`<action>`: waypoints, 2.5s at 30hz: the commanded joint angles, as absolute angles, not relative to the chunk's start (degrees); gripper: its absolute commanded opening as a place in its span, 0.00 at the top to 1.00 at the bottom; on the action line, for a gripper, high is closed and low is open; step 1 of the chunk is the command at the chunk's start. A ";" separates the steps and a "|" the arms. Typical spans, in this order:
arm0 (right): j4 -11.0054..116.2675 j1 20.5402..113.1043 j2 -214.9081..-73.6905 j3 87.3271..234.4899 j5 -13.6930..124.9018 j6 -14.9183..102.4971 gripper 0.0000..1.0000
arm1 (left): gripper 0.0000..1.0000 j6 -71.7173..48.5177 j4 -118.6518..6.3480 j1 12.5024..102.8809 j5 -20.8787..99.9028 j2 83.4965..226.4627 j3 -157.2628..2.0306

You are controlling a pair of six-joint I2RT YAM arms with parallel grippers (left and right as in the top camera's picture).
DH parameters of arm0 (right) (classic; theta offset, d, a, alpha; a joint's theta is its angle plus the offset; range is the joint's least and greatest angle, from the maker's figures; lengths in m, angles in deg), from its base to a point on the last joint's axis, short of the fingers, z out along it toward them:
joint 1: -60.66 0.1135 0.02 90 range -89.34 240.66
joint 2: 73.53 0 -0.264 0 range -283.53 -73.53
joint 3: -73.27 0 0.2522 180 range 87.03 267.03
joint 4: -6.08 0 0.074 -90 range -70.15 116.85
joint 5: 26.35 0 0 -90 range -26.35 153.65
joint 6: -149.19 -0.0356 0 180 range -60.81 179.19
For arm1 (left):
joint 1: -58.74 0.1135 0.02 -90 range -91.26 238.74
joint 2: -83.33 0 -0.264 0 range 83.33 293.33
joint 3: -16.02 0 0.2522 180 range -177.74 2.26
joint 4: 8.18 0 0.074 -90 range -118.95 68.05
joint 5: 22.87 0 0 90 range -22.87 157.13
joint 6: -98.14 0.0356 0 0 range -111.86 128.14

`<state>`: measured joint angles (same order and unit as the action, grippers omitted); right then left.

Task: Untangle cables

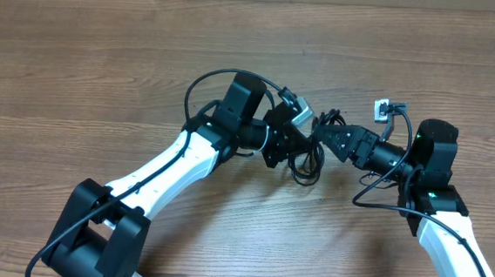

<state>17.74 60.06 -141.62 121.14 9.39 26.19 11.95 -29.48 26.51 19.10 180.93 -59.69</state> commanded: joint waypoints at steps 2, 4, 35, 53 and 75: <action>17.41 60.39 -141.38 121.51 12.36 26.70 0.03 | 0.96 14.60 -28.95 26.08 16.43 179.32 -60.52; 17.41 60.39 -141.38 121.51 12.75 26.70 0.04 | 0.96 14.60 -28.95 26.08 16.43 179.32 -60.52; 18.85 61.15 -141.69 121.51 14.52 26.70 0.15 | 0.96 14.60 -26.15 25.35 13.35 179.32 -60.52; 17.58 62.64 -141.69 121.51 14.76 26.70 0.53 | 0.96 14.55 -25.93 25.18 13.33 179.32 -60.52; 18.15 62.53 -141.69 121.51 14.07 30.85 0.60 | 0.00 15.58 -29.43 29.46 8.37 179.25 -60.52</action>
